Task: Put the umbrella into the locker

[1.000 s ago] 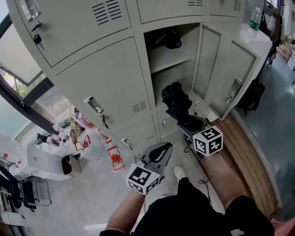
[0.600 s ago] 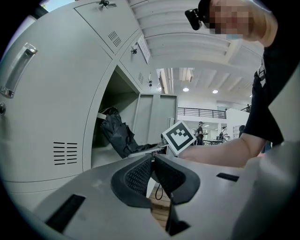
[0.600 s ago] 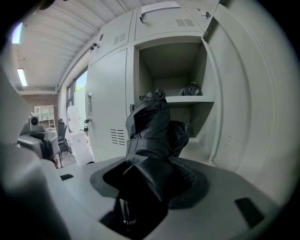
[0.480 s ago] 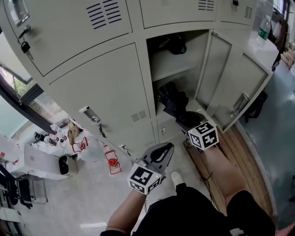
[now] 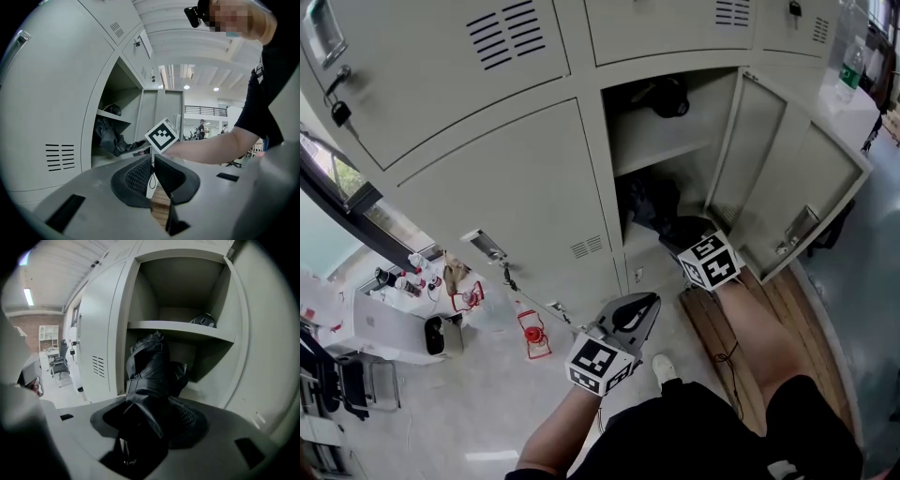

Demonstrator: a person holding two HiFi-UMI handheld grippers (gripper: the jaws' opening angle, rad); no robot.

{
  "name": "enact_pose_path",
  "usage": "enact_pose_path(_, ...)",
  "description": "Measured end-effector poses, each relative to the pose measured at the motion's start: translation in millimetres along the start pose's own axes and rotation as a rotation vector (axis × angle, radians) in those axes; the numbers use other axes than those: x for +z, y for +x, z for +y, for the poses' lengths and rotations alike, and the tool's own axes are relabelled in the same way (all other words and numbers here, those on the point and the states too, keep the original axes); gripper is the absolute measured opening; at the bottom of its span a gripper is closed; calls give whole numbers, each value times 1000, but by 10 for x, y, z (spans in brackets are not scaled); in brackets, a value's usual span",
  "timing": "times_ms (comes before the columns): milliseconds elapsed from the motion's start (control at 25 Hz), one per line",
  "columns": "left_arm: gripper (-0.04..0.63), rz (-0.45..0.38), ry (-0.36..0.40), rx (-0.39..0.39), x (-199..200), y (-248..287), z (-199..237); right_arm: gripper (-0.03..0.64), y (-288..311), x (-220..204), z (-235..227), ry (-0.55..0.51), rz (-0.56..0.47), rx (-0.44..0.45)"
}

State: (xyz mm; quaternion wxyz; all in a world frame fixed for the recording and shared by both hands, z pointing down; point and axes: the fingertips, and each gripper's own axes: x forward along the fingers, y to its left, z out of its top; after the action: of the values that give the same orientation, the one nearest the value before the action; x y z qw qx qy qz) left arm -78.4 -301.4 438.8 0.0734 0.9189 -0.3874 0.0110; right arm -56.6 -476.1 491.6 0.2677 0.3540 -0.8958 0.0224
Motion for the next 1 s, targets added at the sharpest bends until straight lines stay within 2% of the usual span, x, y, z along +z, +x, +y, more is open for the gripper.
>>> enact_pose_path(200, 26, 16, 4, 1, -19, 105, 50, 292, 178, 44, -160, -47, 22, -2)
enact_pose_path(560, 26, 28, 24, 31, -96, 342, 208, 291, 533, 86, -385, -227, 70, -15)
enact_pose_path(1000, 26, 24, 22, 49, -59, 529, 335, 291, 912, 192, -511, -370, 124, -20)
